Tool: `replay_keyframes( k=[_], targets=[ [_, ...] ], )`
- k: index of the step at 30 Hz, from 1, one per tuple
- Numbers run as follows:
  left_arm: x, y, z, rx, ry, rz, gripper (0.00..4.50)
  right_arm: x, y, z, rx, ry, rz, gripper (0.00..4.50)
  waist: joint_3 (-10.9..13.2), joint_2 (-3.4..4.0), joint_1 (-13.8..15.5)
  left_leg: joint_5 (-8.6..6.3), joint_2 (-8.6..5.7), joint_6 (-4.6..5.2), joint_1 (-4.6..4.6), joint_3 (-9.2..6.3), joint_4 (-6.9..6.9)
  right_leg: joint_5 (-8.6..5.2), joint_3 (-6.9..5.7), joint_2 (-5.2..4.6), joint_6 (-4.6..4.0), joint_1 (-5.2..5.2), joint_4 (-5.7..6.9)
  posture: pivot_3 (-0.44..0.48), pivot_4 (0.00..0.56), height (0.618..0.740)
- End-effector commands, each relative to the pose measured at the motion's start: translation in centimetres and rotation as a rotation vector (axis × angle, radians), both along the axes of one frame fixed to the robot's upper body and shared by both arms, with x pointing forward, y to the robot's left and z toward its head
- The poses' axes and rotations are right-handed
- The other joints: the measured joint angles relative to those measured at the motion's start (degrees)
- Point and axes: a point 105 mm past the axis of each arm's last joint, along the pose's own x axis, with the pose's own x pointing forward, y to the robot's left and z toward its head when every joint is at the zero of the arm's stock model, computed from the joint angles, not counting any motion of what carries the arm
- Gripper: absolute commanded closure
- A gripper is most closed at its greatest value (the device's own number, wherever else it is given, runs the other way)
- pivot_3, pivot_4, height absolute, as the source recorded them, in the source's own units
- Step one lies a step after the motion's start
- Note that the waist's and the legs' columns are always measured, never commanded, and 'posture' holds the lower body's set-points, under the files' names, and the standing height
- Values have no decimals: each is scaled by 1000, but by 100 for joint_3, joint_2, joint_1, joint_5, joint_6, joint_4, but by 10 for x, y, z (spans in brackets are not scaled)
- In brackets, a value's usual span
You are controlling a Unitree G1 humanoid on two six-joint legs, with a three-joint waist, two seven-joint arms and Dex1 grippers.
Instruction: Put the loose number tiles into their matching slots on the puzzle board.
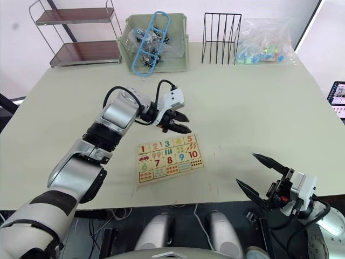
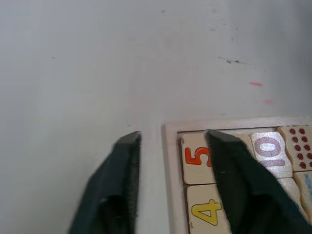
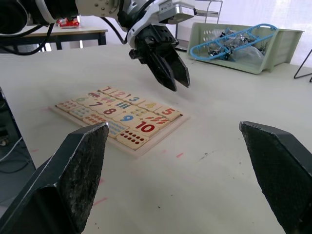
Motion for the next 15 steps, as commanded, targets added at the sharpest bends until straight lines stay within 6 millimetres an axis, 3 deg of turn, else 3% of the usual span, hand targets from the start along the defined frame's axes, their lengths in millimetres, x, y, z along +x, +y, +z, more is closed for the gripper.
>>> replay_keyframes(
  k=[1, 8, 15],
  targets=[
    [-1, 0, 5, -92, -65, -42, 4379, -1, 0, 4, 0, -29, 5, 0, 0, 0, 3, 0, 0, 0, -1, 0, 0, 0, 0, 0, 0, 0, 0, 0, 150, 740],
    [-10, -4, -3, -174, -47, -84, 4480, 1, 0, 4, -1, -31, 10, 0, 0, 0, 5, 0, 0, 0, 1, 0, 0, 1, 0, 0, 0, 0, 1, 0, 150, 740],
    [-17, -2, -22, -126, -37, -110, 4480, 2, 0, 5, -2, -34, 13, 0, 0, 0, -2, 0, 0, 0, 1, -1, 0, 1, -1, 0, 0, 0, 2, 0, 150, 740]
  ],
)
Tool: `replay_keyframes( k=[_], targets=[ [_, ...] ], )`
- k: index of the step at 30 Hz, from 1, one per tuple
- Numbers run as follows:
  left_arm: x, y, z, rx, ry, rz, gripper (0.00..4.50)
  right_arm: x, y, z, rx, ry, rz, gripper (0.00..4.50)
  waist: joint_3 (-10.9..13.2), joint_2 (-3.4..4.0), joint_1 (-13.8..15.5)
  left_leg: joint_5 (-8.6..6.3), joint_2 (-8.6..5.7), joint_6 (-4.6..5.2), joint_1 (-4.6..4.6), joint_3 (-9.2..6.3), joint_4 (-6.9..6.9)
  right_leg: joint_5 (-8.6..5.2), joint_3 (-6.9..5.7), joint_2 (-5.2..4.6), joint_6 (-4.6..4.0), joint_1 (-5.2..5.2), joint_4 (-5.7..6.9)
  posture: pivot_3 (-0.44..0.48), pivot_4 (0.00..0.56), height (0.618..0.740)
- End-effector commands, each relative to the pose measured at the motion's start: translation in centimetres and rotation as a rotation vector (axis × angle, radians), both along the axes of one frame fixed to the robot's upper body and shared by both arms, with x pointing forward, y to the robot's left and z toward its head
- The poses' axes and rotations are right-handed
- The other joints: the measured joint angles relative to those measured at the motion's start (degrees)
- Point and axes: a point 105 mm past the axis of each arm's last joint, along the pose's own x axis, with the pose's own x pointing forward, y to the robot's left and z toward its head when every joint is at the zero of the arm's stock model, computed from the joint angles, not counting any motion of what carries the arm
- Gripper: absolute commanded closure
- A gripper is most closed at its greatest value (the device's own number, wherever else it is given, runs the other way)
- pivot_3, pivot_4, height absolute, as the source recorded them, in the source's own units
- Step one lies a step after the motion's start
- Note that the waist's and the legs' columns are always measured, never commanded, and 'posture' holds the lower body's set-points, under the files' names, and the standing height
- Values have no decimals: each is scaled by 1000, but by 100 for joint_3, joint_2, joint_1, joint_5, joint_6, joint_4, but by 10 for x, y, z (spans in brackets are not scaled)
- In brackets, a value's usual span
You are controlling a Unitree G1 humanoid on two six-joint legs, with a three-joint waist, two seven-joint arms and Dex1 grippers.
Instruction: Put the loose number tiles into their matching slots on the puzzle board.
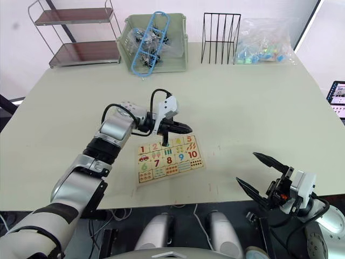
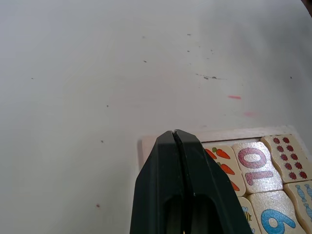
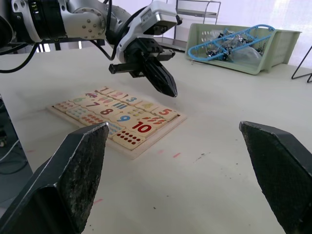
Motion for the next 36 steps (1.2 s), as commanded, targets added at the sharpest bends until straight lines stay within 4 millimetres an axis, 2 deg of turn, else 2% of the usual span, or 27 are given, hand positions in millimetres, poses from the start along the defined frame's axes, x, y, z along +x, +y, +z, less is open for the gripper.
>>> replay_keyframes(
  k=[1, 9, 12, 14, 17, 20, 29, 33, 36],
  targets=[
    [-3, 0, -2, 29, -42, -32, 4480, -1, 1, 6, -3, -33, 9, 0, 0, 0, 0, 0, 0, 0, 1, 1, 0, 0, 1, 0, 0, 0, 0, 0, 150, 740],
    [-1, 5, -21, 89, -31, -7, 4480, 0, 0, 6, -7, -34, 8, 0, 0, 0, 0, 0, 0, 0, 1, 1, 0, 0, 1, 0, 0, 0, 0, 0, 150, 740],
    [-1, 5, -21, 78, -28, -2, 4480, 0, -1, 6, -8, -34, 8, 0, -1, 1, 0, 0, 0, 0, 1, 1, 0, 0, 1, 0, 0, 1, 0, 0, 150, 740],
    [0, 4, -16, 44, -34, 9, 4480, 1, -1, 6, -10, -34, 9, 0, -1, 1, 0, 0, 0, 0, 2, 1, 0, 0, 1, 0, 0, 1, 0, 0, 150, 740],
    [4, 2, 7, -83, -50, 53, 4480, 5, -1, 7, -10, -35, 14, 0, -1, 1, -3, 0, 0, 0, 2, 1, 0, 0, 1, 0, 0, 1, 1, 0, 150, 740],
    [5, 8, 20, -152, -63, 91, 4480, 8, -3, 7, -7, -36, 15, 0, -1, 1, -3, 0, 0, 0, 1, -1, 0, 0, -1, 0, 0, 1, 2, 0, 150, 740],
    [6, 62, 45, -356, -114, 359, 4480, 25, -12, 5, 5, -7, -8, 0, -2, 3, -4, 0, 2, 0, 3, -2, 0, 8, -2, -3, -12, 1, 4, 0, 150, 740],
    [-6, 93, 46, -387, -157, 470, 4480, 37, -20, 0, -13, 22, -55, 0, -2, 3, -10, 0, 2, 0, 4, 2, 0, 13, 1, -7, -21, 1, 4, 0, 150, 740],
    [-15, 117, 40, -357, -188, 557, 4480, 43, -24, -7, -31, 59, -61, 0, -2, 4, -3, 0, 2, -1, 5, 2, -1, 13, 0, -9, -22, 1, 4, 0, 150, 740]
  ],
)
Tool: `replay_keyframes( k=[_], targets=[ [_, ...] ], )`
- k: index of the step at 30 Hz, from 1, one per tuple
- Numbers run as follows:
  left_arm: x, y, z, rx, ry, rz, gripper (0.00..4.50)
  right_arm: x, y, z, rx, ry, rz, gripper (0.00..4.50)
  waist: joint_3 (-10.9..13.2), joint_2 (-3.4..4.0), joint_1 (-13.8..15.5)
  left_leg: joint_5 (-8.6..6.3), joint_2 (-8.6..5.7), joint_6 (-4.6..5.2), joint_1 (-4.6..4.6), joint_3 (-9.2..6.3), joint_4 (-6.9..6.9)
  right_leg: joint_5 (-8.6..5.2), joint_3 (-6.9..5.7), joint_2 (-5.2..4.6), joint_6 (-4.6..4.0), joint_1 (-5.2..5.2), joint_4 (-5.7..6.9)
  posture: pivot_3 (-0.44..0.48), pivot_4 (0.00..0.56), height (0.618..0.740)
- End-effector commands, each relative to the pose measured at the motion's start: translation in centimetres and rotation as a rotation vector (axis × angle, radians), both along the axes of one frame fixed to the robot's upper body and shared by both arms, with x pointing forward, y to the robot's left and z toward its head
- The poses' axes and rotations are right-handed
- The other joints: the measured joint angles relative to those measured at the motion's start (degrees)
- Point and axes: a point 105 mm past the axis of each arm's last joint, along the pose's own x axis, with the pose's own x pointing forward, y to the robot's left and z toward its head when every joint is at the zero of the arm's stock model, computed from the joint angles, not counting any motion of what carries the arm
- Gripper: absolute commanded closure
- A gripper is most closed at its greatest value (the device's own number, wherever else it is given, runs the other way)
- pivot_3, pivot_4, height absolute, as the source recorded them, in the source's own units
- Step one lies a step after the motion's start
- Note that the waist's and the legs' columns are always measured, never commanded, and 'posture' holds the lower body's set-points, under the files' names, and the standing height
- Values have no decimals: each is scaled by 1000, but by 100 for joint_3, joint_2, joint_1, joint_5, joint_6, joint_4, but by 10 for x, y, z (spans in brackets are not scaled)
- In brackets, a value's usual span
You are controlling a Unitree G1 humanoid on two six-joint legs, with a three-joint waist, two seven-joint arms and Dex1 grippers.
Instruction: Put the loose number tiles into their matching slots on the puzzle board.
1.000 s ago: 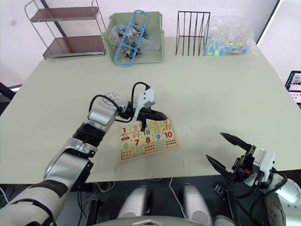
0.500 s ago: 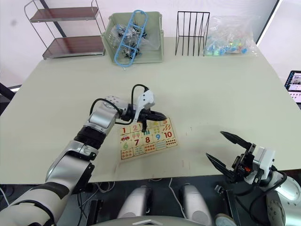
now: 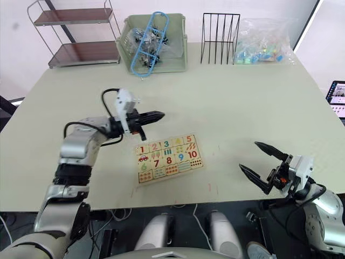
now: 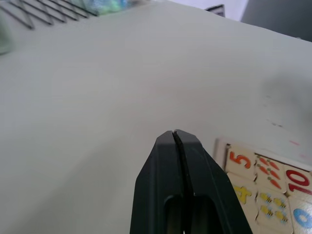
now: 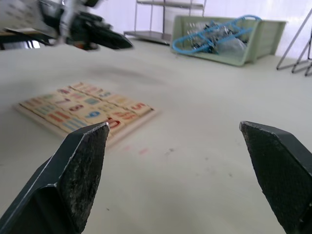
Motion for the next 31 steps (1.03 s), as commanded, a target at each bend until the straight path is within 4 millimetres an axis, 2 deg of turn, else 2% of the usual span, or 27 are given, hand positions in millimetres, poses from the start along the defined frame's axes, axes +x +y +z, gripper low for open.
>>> replay_keyframes(
  k=[1, 5, 8, 9, 12, 13, 14, 16, 17, 19, 25, 31],
  targets=[
    [-9, 24, 11, 7, -64, 97, 4480, 6, -7, -3, -26, 22, -19, 0, 0, 0, 7, 0, 0, 0, 0, -1, 0, 0, 0, 0, 0, 0, 0, 0, 150, 740],
    [-26, 50, 6, -5, -64, 191, 4480, 12, -8, -9, -32, 65, -16, 0, 0, 0, 12, 0, 0, 0, 0, 1, 0, 0, -1, -4, 0, 0, 0, 0, 150, 740],
    [-37, 62, -2, -6, -53, 268, 4480, 14, -10, -12, -32, 90, -14, 0, 0, 0, 19, 0, -1, 0, -1, 1, 0, 0, -2, -7, 0, 0, -1, 0, 150, 740],
    [-42, 68, -5, -12, -47, 304, 4239, 15, -11, -13, -34, 94, -23, 0, 0, 0, 18, 0, 0, 0, -2, 0, 0, 0, -1, -8, 0, 0, -2, 0, 150, 740],
    [-63, 89, -19, -4, -19, 406, 3081, 21, -8, -16, -32, 111, -42, 0, 0, -1, -11, 0, 2, 0, 1, 7, -2, 0, 3, -12, 0, 0, -3, 0, 150, 740],
    [-68, 93, -22, -2, -12, 429, 2555, 22, -8, -17, -32, 117, -43, 0, 0, -1, -12, 0, 2, 0, 2, 8, -3, 0, 3, -11, 0, 0, -3, 0, 150, 740],
    [-72, 98, -24, -1, -7, 458, 2288, 23, -9, -17, -30, 122, -52, 0, 0, -1, -10, 0, 4, 0, 5, 10, -4, 0, 5, -11, 0, 0, -3, 0, 150, 740],
    [-80, 109, -30, 7, 5, 511, 1453, 26, -12, -18, -26, 125, -76, 0, 0, -1, -2, 0, 3, 0, 5, 10, -5, -1, 5, -12, 1, 0, -3, 0, 150, 740],
    [-85, 115, -33, 13, 14, 538, 872, 28, -14, -18, -16, 122, -96, 0, 0, -1, 2, 0, 2, 0, 5, 9, -5, -4, 4, -11, 6, 0, -4, 0, 150, 740],
    [-93, 122, -39, 13, 28, 579, 38, 31, -19, -18, -10, 111, -137, 0, -1, -2, 11, 0, 1, 0, 4, 11, -5, -5, 4, -11, 7, 0, -5, 0, 150, 740],
    [-114, 126, -53, -10, 62, 635, 38, 35, -25, -16, 14, 86, -216, 0, -2, -4, 7, -1, 1, 0, 5, 16, -5, -6, 8, -14, 9, 1, -8, 0, 150, 740],
    [-120, 127, -54, 2, 56, 663, 38, 34, -30, -19, -5, 91, -240, 0, -2, -4, 7, -1, 1, 0, 5, 17, -5, -11, 11, -12, 17, 0, -8, 0, 150, 740]
  ],
)
